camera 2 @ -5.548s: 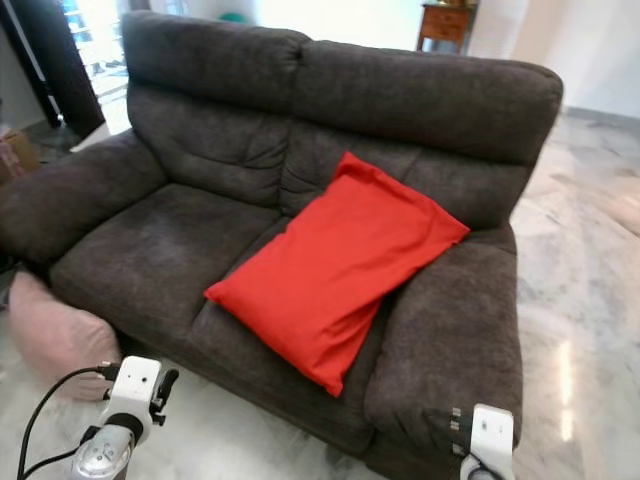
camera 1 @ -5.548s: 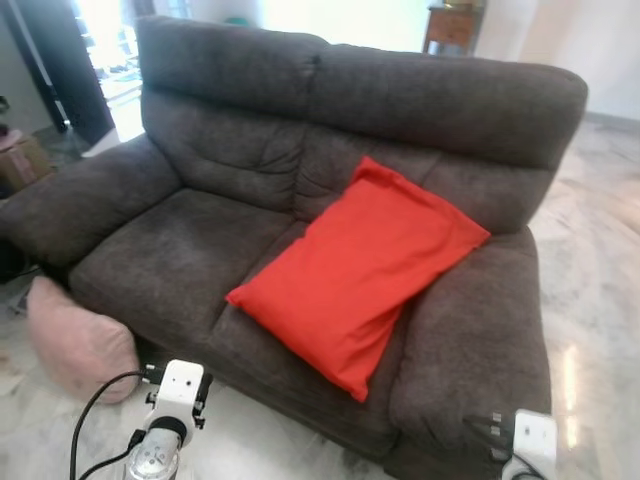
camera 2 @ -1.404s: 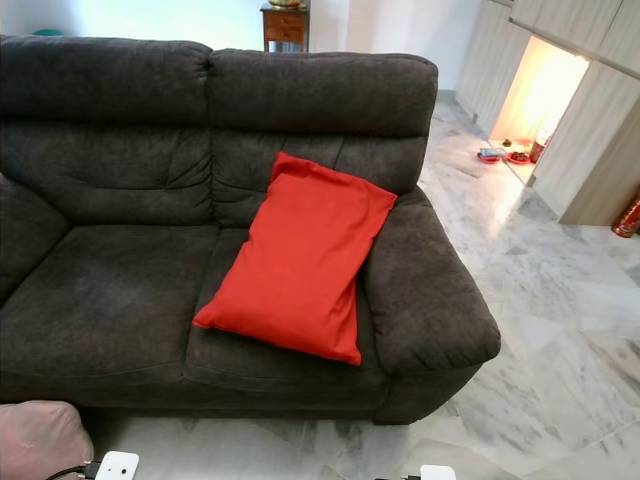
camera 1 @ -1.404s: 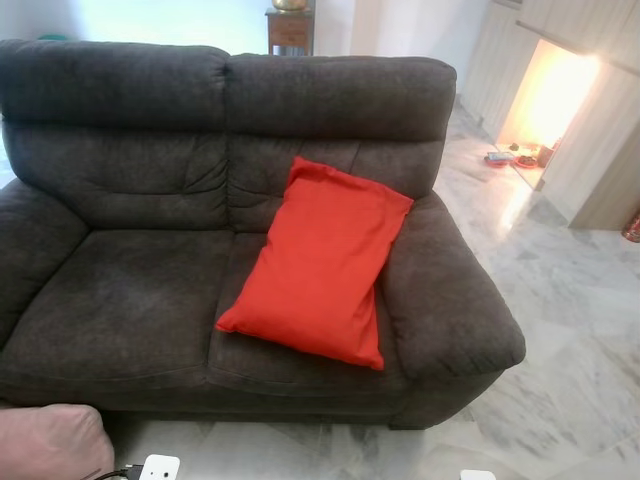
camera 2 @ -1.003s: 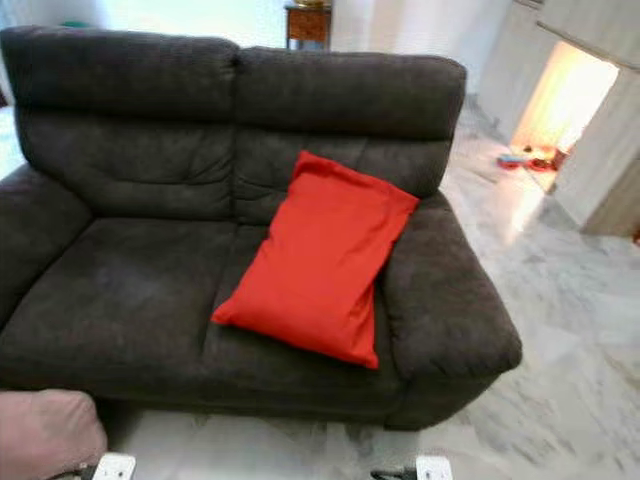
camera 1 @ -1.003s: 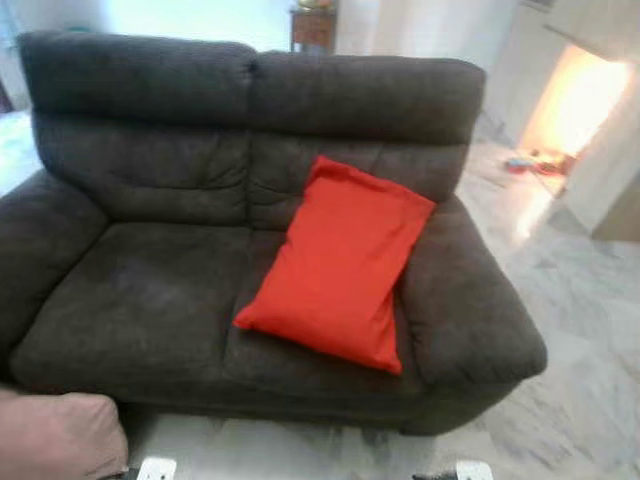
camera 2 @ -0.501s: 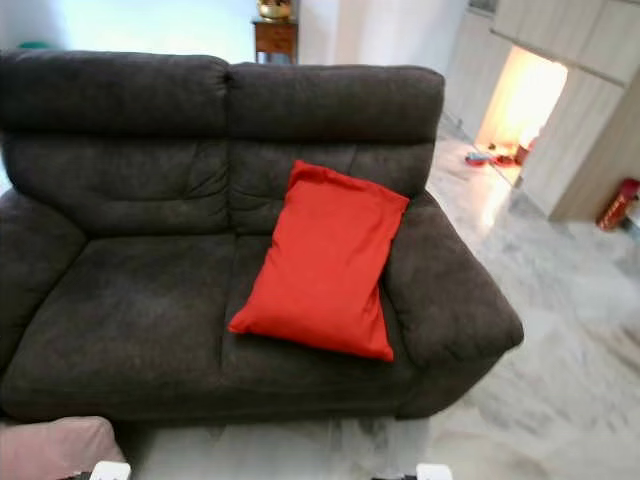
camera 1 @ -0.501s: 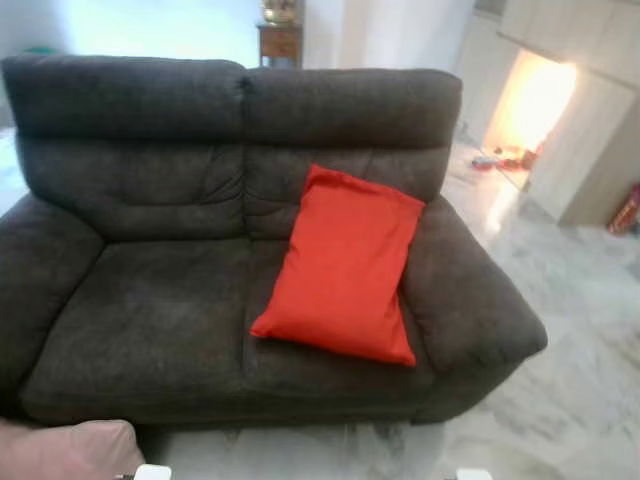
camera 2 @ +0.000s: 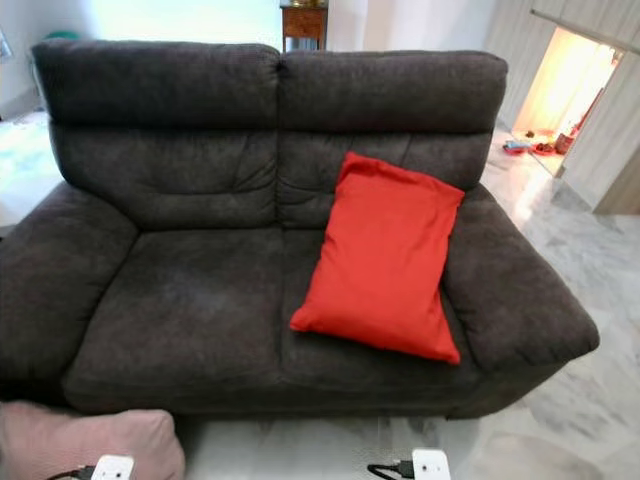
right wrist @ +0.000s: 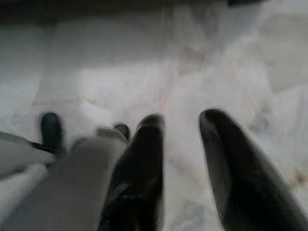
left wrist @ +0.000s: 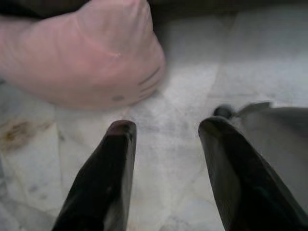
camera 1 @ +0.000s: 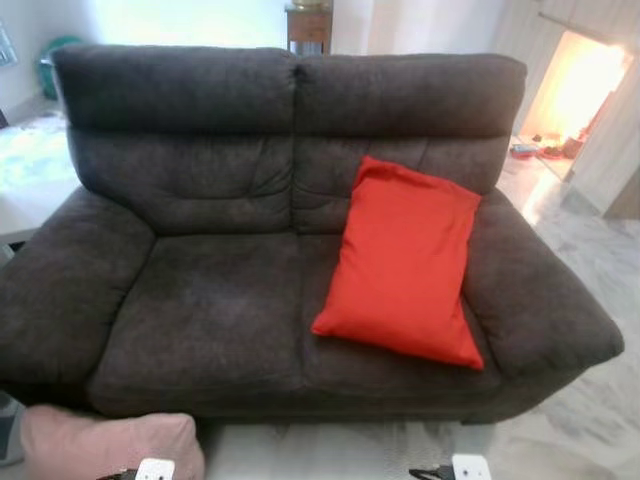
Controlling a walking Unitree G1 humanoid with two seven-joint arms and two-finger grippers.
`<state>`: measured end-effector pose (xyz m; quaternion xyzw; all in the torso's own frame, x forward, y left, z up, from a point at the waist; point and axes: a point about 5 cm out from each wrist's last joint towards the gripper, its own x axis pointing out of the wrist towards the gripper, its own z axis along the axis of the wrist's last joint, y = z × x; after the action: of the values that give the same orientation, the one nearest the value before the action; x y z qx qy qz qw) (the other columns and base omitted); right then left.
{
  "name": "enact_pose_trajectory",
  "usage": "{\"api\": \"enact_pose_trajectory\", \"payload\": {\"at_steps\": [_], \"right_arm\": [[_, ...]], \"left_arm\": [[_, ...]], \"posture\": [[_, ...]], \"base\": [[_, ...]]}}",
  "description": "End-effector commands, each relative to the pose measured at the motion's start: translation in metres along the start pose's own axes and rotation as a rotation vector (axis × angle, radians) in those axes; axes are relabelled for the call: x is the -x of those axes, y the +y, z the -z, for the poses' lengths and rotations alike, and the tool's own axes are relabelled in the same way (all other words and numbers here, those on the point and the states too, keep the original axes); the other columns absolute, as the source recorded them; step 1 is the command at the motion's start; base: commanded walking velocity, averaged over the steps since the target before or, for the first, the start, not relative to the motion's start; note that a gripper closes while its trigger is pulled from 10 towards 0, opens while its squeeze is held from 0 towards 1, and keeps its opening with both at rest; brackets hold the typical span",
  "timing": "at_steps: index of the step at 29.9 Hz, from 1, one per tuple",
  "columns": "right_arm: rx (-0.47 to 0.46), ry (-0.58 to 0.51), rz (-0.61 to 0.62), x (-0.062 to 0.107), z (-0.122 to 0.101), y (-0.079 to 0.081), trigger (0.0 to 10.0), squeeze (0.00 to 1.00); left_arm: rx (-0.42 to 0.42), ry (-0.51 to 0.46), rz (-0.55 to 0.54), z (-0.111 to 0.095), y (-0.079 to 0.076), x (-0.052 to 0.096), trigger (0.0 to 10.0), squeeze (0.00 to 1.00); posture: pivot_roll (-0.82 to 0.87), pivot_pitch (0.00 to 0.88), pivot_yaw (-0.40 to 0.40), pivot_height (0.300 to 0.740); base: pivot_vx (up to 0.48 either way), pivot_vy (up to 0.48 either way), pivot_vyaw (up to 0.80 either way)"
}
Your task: Move the pillow to the sofa from floor
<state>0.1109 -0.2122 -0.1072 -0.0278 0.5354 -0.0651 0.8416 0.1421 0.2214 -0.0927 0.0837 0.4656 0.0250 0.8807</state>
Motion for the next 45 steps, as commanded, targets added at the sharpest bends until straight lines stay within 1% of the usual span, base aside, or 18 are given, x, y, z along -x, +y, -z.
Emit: {"api": "enact_pose_trajectory", "payload": {"at_steps": [1, 6, 8, 9, 11, 19, 25, 28, 33, 35, 45], "right_arm": [[0.019, -0.041, -0.028, -0.0018, -0.0124, 0.0075, 10.0, 0.00], [0.043, -0.044, -0.047, -0.0019, -0.0136, 0.0087, 10.0, 0.00], [0.039, -0.043, -0.046, -0.0019, -0.0133, 0.0088, 10.0, 0.00], [0.020, -0.041, -0.041, -0.0018, -0.0126, 0.0087, 10.0, 0.00], [0.010, -0.041, -0.040, -0.0018, -0.0124, 0.0088, 10.0, 0.00], [0.018, -0.042, -0.048, -0.0019, -0.0128, 0.0094, 10.0, 0.00], [0.042, -0.055, -0.063, -0.0019, -0.0148, 0.0103, 10.0, 0.00], [0.058, -0.056, -0.069, -0.0019, -0.0153, 0.0104, 10.0, 0.00], [0.050, -0.052, -0.068, -0.0019, -0.0147, 0.0104, 10.0, 0.00], [0.033, -0.048, -0.063, -0.0019, -0.0141, 0.0103, 10.0, 0.00], [0.032, -0.049, -0.068, -0.0020, -0.0145, 0.0106, 10.0, 0.00]], "left_arm": [[-0.028, 0.006, -0.022, 0.0006, 0.0111, 0.0007, 10.0, 0.00], [-0.030, 0.006, -0.023, 0.0007, 0.0120, 0.0008, 10.0, 0.00], [-0.030, 0.007, -0.023, 0.0009, 0.0122, 0.0009, 10.0, 0.00], [-0.031, 0.007, -0.023, 0.0009, 0.0122, 0.0009, 10.0, 0.00], [-0.031, 0.007, -0.024, 0.0009, 0.0123, 0.0009, 10.0, 0.00], [-0.033, 0.006, -0.022, 0.0004, 0.0122, 0.0008, 10.0, 0.00], [-0.033, 0.005, -0.022, 0.0002, 0.0125, 0.0008, 10.0, 0.00], [-0.032, 0.005, -0.022, 0.0004, 0.0123, 0.0008, 10.0, 0.00], [-0.032, 0.006, -0.022, 0.0008, 0.0124, 0.0009, 10.0, 0.00], [-0.032, 0.003, -0.024, -0.0021, 0.0111, -0.0001, 10.0, 0.00], [-0.036, -0.006, -0.024, -0.0053, 0.0103, -0.0010, 10.0, 0.00]], "posture": [[0.07, 0.000, -0.039, 0.740], [0.08, 0.000, -0.039, 0.740], [0.08, 0.000, -0.039, 0.740], [0.08, 0.000, -0.039, 0.740], [0.08, 0.000, -0.039, 0.740], [0.08, 0.000, -0.038, 0.740], [0.08, 0.000, -0.038, 0.740], [0.08, 0.000, -0.038, 0.740], [0.08, 0.000, -0.040, 0.740], [0.08, 0.000, -0.041, 0.740], [0.08, 0.000, -0.042, 0.740]], "base": [[0.000, 0.480, 0.51], [0.000, 0.480, 0.74], [0.000, 0.480, 0.80], [0.000, 0.480, 0.00], [0.000, 0.480, 0.00], [0.000, 0.480, 0.00], [0.000, 0.480, 0.00], [0.000, 0.480, 0.76], [0.000, 0.480, 0.68], [0.000, 0.171, 0.00], [0.000, 0.000, 0.00]]}}
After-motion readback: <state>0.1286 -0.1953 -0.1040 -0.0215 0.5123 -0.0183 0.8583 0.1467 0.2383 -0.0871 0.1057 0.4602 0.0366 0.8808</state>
